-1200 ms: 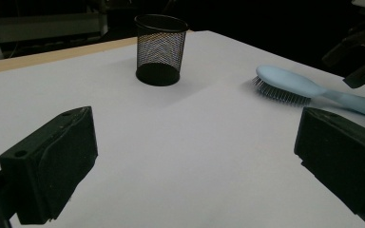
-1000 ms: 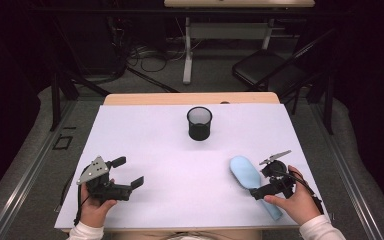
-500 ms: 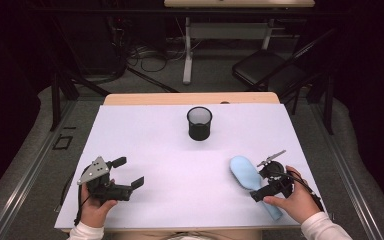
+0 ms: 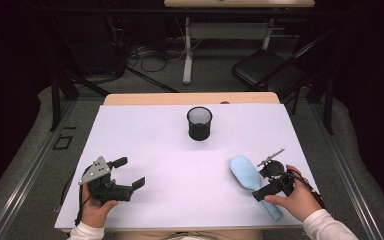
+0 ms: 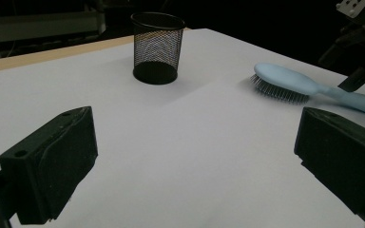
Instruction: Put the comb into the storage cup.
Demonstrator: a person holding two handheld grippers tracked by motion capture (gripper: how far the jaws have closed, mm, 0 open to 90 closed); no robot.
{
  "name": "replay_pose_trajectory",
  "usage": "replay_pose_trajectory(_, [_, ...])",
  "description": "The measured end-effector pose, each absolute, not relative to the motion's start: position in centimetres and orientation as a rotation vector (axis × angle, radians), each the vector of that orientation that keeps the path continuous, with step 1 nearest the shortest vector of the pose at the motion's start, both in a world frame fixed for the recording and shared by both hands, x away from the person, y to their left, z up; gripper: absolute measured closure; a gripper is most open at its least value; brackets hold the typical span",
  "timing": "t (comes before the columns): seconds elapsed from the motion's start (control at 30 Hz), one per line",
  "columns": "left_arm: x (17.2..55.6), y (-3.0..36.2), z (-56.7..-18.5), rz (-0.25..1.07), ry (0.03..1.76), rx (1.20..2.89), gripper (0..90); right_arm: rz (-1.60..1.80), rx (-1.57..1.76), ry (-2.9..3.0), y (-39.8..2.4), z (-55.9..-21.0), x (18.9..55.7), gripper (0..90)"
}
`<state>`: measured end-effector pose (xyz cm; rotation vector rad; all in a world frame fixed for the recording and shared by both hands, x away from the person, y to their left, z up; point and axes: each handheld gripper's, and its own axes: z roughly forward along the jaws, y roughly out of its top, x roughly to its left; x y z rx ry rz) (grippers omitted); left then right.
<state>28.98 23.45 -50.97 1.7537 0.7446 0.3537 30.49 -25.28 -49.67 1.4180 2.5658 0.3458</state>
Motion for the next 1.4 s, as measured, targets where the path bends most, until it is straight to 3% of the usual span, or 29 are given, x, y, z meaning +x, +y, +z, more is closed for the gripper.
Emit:
replay_pose_trajectory(0.03, [29.0, 23.5, -50.9, 0.356, 0.747, 1.752, 0.5, 0.254, 1.426, 2.594, -25.2, -49.2, 30.6, 2.8])
replay_pose_trajectory(0.07, [29.0, 23.5, -50.9, 0.360, 0.750, 1.752, 0.5, 0.393, 1.434, 2.550, -25.2, -50.0, 30.5, 2.8])
replay_pose_trajectory(0.13, [29.0, 23.6, -50.9, 0.360, 0.750, 1.753, 0.5, 0.175, 1.421, 2.637, -25.2, -48.9, 30.8, 2.8])
replay_pose_trajectory(0.23, [29.0, 23.5, -50.9, 0.359, 0.750, 1.751, 0.5, 0.396, 1.423, 2.565, -25.2, -50.1, 30.7, 2.8])
replay_pose_trajectory(0.3, [29.0, 23.5, -50.9, 0.357, 0.746, 1.753, 0.5, 0.274, 1.425, 2.607, -25.1, -49.5, 30.8, 3.0])
replay_pose_trajectory(0.73, [29.0, 23.5, -50.9, 0.351, 0.740, 1.754, 0.5, 0.380, 1.430, 2.579, -24.9, -50.4, 31.2, 7.6])
replay_pose_trajectory(0.8, [29.0, 23.5, -50.9, 0.354, 0.746, 1.749, 0.5, 0.369, 1.418, 2.588, -24.8, -50.5, 31.4, 14.6])
replay_pose_trajectory(1.07, [29.0, 23.5, -50.9, 0.354, 0.745, 1.751, 0.5, 0.430, 1.439, 2.570, -24.5, -51.3, 31.7, 17.0])
replay_pose_trajectory(1.13, [29.0, 23.5, -50.9, 0.354, 0.745, 1.751, 0.5, 0.173, 1.420, 2.661, -24.5, -50.1, 32.0, 20.4])
replay_pose_trajectory(1.2, [29.0, 23.5, -50.9, 0.355, 0.745, 1.751, 0.5, 0.204, 1.405, 2.660, -24.5, -50.3, 32.0, 20.4])
replay_pose_trajectory(1.23, [29.0, 23.6, -50.9, 0.356, 0.745, 1.750, 0.5, 0.473, 1.419, 2.570, -24.4, -51.7, 31.7, 20.9])
replay_pose_trajectory(1.3, [29.0, 23.5, -50.9, 0.355, 0.747, 1.747, 0.5, 0.242, 1.417, 2.635, -24.2, -50.5, 31.8, 21.9])
replay_pose_trajectory(1.37, [29.0, 23.5, -50.9, 0.356, 0.745, 1.750, 0.5, 0.527, 1.420, 2.535, -24.1, -51.7, 31.5, 27.9])
replay_pose_trajectory(1.4, [28.9, 23.5, -50.9, 0.356, 0.745, 1.751, 0.5, 0.497, 1.421, 2.564, -24.1, -51.5, 31.6, 30.3])
